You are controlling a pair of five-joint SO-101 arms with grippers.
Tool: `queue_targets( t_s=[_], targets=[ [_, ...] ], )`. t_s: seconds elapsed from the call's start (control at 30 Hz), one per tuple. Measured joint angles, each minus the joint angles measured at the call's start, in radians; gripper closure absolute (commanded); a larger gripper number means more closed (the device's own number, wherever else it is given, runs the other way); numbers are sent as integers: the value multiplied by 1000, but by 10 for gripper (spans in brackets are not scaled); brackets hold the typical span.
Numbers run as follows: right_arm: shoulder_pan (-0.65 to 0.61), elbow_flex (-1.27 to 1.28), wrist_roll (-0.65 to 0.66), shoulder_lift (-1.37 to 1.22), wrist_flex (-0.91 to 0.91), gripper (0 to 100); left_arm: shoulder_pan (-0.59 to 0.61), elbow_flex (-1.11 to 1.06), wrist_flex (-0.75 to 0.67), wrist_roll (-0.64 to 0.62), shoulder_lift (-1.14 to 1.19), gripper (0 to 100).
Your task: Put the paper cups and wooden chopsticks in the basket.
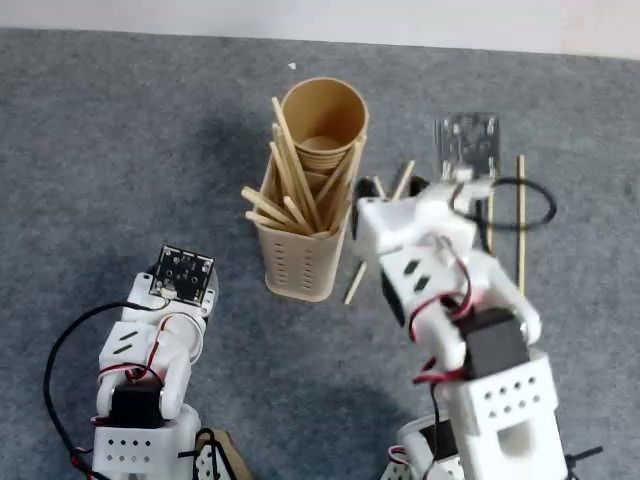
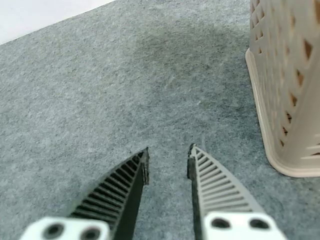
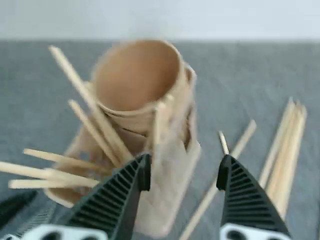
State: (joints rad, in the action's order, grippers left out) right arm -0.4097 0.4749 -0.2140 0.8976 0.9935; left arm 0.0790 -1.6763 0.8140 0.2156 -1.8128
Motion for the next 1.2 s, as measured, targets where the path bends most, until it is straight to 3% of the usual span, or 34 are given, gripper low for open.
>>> queue_targets(
  t_s=[0.23,0.53,1.2],
  targets=[
    [38,-37,-71,-43,198,779,0,0,0,0,0,840],
    [38,-37,-157,-46,213,778,0,0,0,0,0,840],
    [38,-37,-160,-46,299,778,0,0,0,0,0,840]
  ],
)
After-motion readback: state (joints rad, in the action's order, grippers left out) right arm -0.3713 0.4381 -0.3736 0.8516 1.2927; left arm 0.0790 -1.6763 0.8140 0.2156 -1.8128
